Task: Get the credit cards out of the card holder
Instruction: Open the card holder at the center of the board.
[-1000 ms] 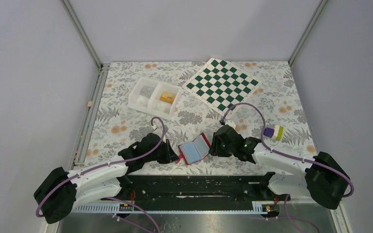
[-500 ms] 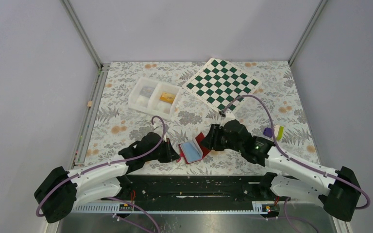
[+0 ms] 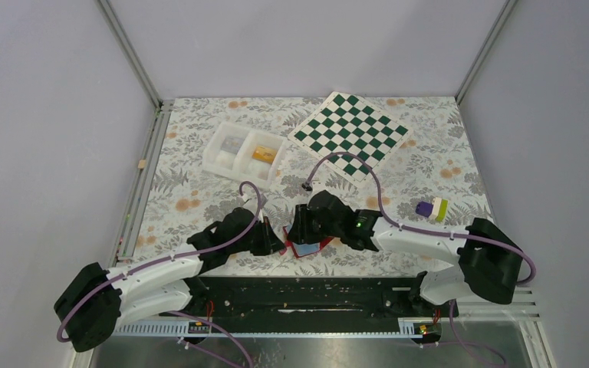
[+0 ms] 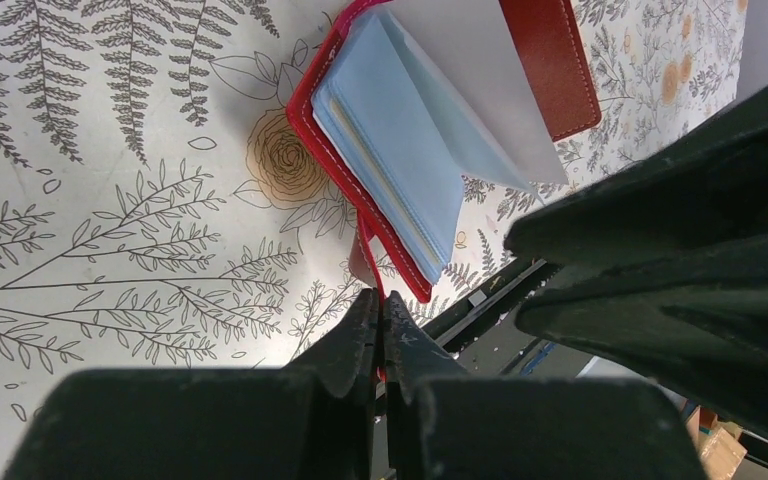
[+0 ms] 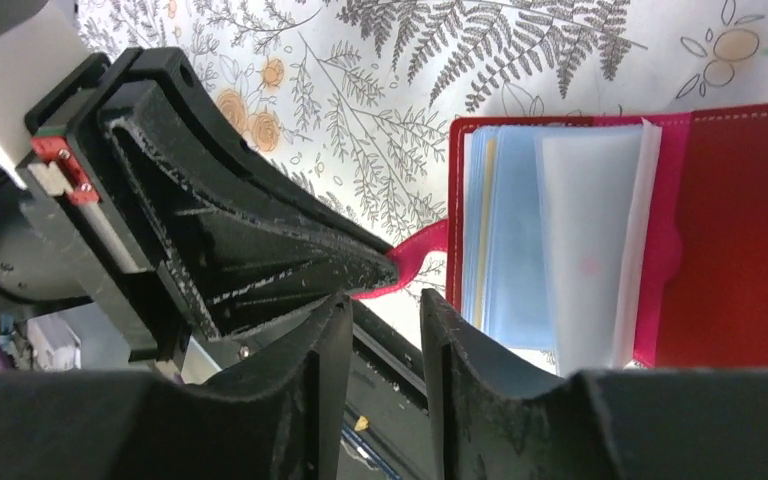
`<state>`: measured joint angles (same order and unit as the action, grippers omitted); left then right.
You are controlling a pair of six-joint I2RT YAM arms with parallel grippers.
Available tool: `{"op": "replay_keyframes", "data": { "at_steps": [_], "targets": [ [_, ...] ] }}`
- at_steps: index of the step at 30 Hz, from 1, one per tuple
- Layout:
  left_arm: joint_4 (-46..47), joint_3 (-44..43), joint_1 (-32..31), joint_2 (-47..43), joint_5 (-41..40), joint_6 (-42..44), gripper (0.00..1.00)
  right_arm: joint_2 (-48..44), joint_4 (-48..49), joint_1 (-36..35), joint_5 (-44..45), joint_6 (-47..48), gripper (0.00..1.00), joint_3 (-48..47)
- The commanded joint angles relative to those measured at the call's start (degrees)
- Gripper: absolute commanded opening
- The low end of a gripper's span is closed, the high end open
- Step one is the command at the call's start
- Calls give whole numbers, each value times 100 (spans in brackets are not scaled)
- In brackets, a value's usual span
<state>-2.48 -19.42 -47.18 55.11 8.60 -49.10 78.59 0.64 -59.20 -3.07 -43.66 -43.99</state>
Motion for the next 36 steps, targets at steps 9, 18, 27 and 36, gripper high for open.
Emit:
{"op": "replay_keyframes", "data": {
  "at_steps": [9,18,27,36],
  "targets": [
    [274,-224,24,-130,72,-20,0,695,-346,-83,735,339,47,-473],
    [257,-206,27,-162,64,-28,0,926,-534,-83,1029,560,47,-560],
    [257,-186,27,-169,50,-46,0,1044,-620,-137,1282,638,47,-598],
    [327,-133,30,-154,58,-80,0,1132,-771,-252,1561,692,48,-669]
  ]
}}
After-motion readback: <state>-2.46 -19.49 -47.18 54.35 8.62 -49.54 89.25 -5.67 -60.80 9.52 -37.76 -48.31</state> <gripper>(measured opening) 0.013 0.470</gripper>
